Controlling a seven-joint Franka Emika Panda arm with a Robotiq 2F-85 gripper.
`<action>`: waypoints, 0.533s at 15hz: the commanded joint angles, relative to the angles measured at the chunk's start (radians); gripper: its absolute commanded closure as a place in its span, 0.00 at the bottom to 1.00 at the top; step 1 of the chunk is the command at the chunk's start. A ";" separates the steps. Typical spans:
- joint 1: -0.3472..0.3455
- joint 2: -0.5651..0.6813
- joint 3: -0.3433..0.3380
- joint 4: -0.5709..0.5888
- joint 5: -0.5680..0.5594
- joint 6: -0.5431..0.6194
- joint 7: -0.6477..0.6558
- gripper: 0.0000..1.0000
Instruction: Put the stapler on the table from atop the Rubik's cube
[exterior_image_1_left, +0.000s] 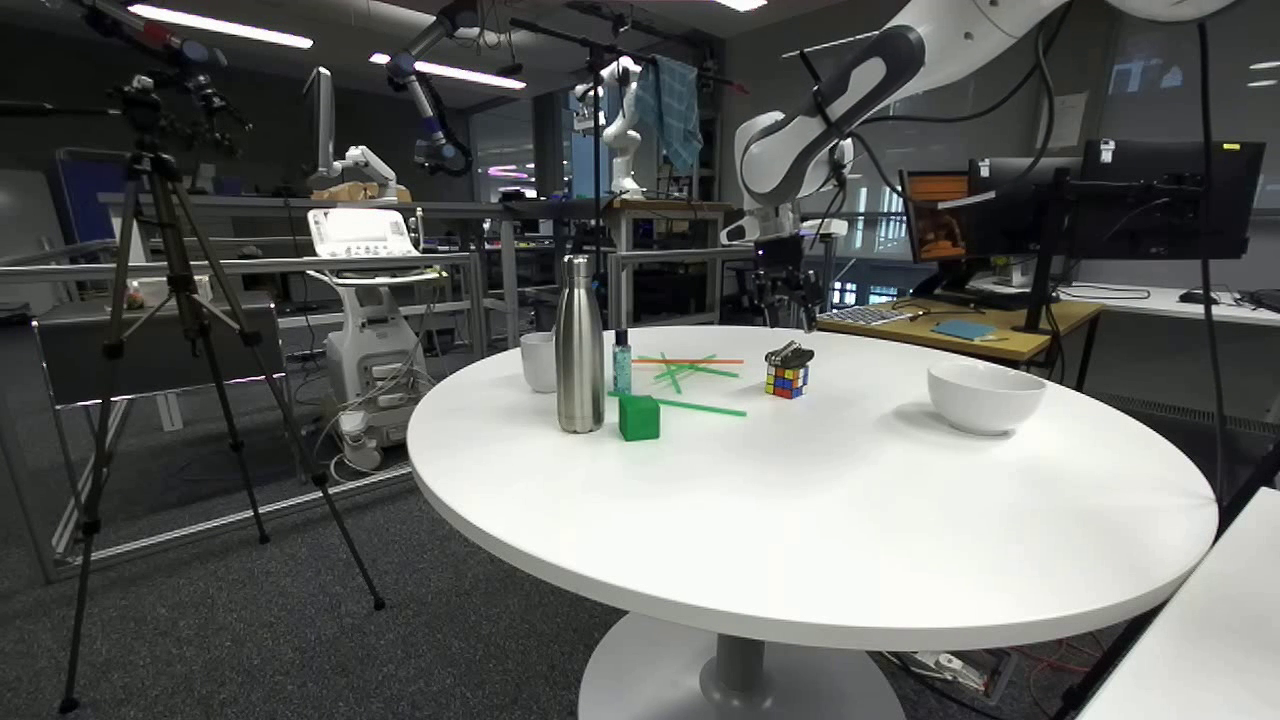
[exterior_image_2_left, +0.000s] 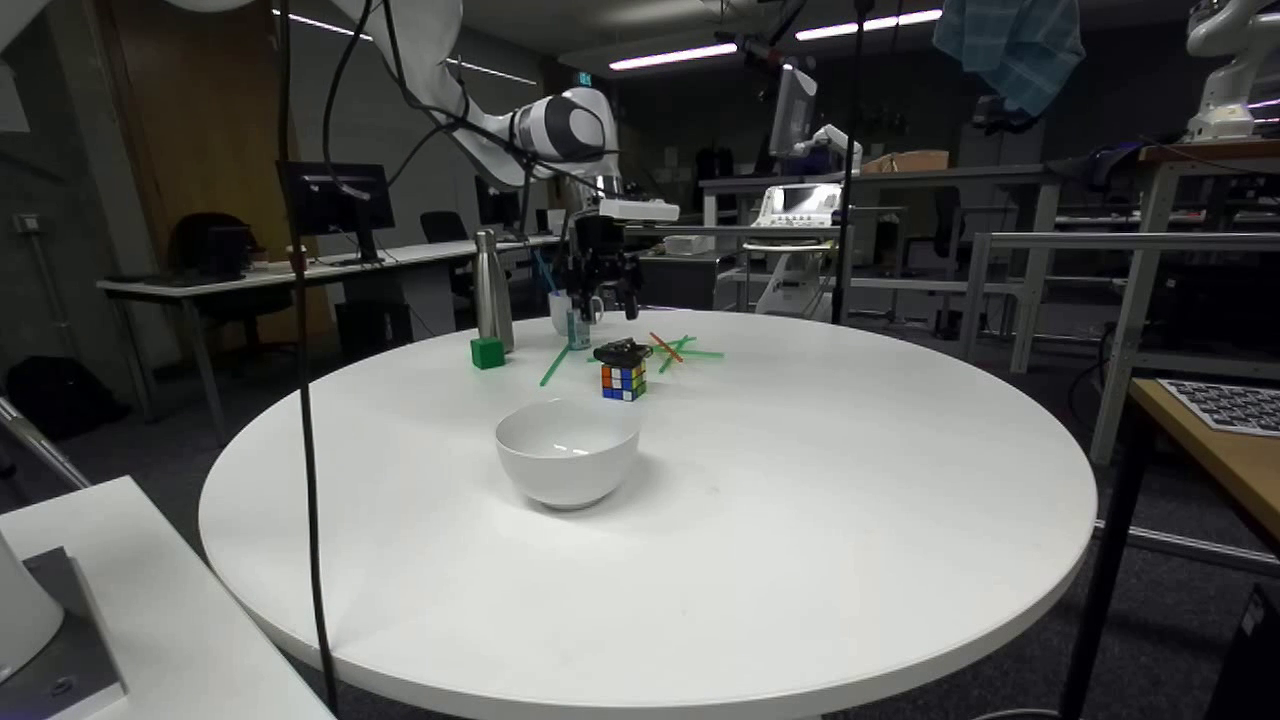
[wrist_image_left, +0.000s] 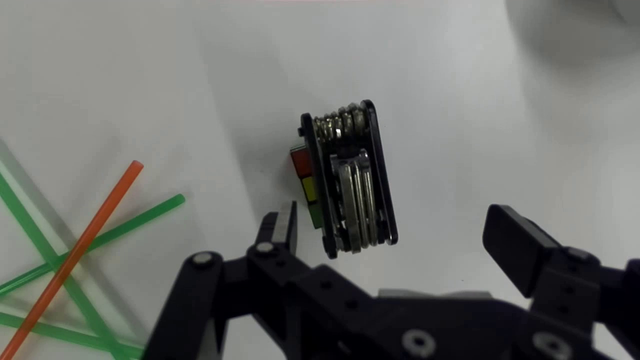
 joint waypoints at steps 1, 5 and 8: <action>-0.005 0.040 0.004 0.075 -0.009 -0.033 -0.033 0.00; -0.006 0.060 0.002 0.097 -0.009 -0.036 -0.042 0.00; -0.008 0.070 0.003 0.107 -0.006 -0.038 -0.053 0.00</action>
